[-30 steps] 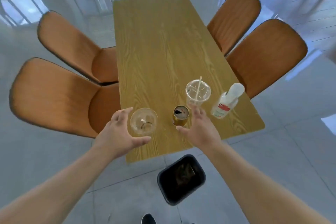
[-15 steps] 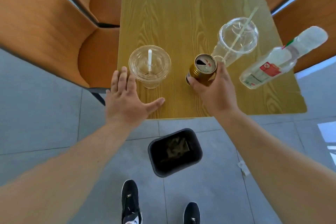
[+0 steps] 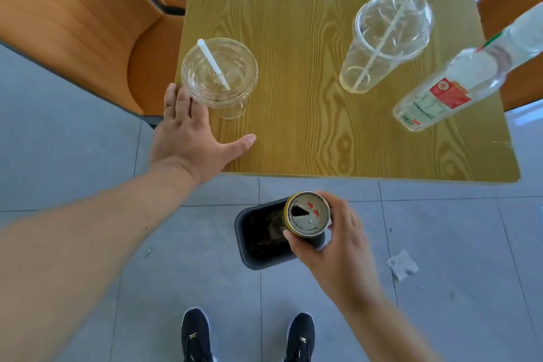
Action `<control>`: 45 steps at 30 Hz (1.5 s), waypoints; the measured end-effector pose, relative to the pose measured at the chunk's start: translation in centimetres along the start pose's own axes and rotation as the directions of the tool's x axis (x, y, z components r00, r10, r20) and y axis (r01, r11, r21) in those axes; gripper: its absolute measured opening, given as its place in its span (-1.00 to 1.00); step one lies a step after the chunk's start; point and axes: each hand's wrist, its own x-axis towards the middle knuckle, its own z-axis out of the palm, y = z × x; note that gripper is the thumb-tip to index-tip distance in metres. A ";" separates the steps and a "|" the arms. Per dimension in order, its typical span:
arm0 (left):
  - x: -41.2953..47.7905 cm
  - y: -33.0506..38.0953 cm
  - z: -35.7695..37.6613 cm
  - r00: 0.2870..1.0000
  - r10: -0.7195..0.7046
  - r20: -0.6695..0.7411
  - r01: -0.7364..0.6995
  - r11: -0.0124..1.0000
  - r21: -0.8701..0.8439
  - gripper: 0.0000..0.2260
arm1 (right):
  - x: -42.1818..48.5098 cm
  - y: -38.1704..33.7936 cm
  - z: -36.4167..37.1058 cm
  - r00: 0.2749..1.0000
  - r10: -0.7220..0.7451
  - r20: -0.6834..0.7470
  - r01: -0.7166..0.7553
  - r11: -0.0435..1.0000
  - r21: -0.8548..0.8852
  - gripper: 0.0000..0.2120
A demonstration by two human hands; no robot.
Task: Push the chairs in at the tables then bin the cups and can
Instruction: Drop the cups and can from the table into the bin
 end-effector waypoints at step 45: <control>2.5 3.9 0.8 0.995 0.096 0.034 -0.099 0.988 0.120 -0.01 | 14.7 -5.6 -7.4 0.918 0.260 -0.299 -0.175 0.943 0.284 -0.03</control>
